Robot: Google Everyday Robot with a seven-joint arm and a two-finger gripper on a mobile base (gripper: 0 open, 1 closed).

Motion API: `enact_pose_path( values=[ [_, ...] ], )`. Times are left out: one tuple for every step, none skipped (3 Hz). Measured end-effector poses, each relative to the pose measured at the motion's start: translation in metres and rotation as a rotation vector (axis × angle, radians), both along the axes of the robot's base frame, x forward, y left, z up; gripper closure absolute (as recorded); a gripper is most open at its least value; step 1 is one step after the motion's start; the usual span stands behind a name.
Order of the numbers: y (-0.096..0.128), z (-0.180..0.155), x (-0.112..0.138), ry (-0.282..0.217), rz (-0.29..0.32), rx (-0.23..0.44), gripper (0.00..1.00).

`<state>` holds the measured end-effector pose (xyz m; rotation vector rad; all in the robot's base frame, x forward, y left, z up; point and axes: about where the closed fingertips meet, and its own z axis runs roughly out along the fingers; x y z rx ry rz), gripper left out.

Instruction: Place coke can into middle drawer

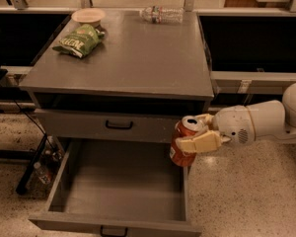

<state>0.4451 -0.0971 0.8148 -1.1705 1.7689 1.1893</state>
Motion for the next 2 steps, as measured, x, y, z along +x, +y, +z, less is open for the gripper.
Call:
enact_pose_path(
  values=[
    [0.0,0.0,0.0,0.0,0.0,0.0,1.0],
    [0.025,-0.04,0.0,0.031,0.04,0.062,1.0]
  ],
)
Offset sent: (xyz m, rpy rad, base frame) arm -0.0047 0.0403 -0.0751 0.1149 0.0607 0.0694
